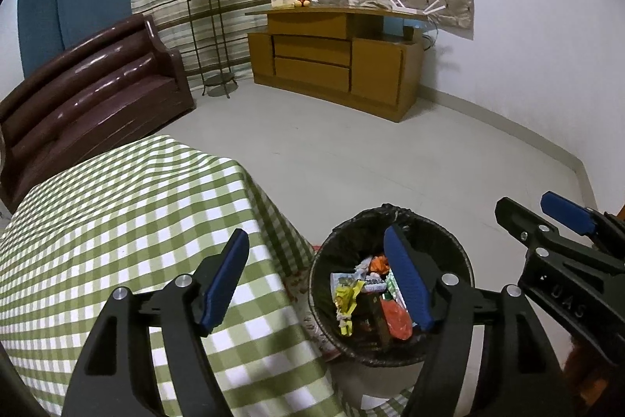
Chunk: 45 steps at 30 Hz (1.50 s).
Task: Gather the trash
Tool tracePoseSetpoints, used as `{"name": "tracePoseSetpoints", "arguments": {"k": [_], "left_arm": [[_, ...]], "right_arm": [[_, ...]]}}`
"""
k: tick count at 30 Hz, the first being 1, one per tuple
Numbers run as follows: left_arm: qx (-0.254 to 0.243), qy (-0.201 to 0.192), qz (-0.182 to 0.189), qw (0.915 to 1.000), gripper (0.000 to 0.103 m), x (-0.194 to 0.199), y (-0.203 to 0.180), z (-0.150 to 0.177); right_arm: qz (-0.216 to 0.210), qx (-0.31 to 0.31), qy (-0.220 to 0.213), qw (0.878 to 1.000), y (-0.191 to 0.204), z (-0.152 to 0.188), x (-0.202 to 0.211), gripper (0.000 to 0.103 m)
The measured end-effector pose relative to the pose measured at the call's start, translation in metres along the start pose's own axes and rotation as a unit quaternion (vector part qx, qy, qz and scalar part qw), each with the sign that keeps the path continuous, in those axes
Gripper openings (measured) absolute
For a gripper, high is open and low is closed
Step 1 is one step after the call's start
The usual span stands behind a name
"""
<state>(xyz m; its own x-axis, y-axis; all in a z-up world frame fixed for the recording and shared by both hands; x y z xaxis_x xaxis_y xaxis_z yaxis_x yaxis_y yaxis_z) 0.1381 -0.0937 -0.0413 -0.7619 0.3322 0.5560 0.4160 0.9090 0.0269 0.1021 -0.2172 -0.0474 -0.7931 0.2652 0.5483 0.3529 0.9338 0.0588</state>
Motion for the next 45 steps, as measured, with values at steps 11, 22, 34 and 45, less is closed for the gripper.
{"name": "tracePoseSetpoints", "arguments": {"k": [11, 22, 34, 45], "left_arm": [[0.011, -0.012, -0.02, 0.9997, 0.074, 0.038, 0.016, 0.004], [0.022, -0.036, -0.039, 0.9984, 0.077, 0.073, 0.03, 0.008], [0.03, -0.049, -0.043, 0.9975, 0.078, 0.091, 0.041, 0.013], [0.031, -0.051, -0.043, 0.9973, 0.078, 0.093, 0.045, 0.014]], "right_arm": [[-0.015, 0.02, -0.017, 1.0, 0.017, 0.0, 0.036, 0.065], [-0.019, 0.037, -0.041, 0.998, 0.024, 0.0, 0.072, 0.066], [-0.019, 0.045, -0.056, 0.997, 0.027, -0.002, 0.087, 0.066], [-0.019, 0.046, -0.058, 0.997, 0.028, -0.002, 0.087, 0.066]]}}
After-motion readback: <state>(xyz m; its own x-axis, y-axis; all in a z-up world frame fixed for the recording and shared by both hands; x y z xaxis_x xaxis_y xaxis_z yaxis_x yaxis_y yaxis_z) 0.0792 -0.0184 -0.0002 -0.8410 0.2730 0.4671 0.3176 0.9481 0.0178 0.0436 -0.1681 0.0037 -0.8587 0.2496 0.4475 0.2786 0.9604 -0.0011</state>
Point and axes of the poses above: each gripper's, at about its wrist camera, not at the fingertips, and x roughly against the way its jaws point, y to its left, z to its underside, the point moved 7 cm from there along -x, roughly the way its jaws point, and after that the axes turned 8 degrees about -y, right-handed, at the moved point
